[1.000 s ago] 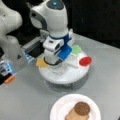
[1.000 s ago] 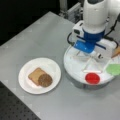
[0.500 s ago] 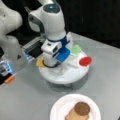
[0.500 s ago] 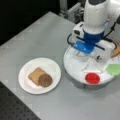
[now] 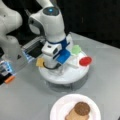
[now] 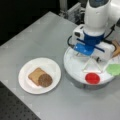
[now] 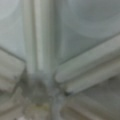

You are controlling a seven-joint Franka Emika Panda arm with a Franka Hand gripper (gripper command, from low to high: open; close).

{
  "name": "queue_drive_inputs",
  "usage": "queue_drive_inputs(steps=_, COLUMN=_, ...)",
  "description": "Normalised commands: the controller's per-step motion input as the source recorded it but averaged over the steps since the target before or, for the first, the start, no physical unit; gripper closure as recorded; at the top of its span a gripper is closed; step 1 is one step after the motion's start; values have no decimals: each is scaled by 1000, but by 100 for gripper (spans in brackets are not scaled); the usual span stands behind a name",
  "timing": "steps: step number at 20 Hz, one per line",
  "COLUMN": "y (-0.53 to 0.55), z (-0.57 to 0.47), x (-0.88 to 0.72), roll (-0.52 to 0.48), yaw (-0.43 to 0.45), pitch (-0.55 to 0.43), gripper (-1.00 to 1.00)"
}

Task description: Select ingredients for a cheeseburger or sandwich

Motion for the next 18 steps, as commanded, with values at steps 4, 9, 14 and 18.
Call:
queue_drive_inputs(steps=4, y=41, z=-115, x=-119, roll=-1, yaw=112, pitch=-137, gripper=-100)
queue_drive_inputs(steps=9, y=35, z=-121, x=-115, roll=-73, yaw=203, pitch=-55, gripper=-100)
queue_drive_inputs(steps=14, y=37, z=-91, x=-90, roll=-115, yaw=391, pitch=63, gripper=-100)
queue_drive_inputs(steps=18, y=-2, z=-66, x=-72, roll=-92, yaw=421, pitch=86, gripper=-100)
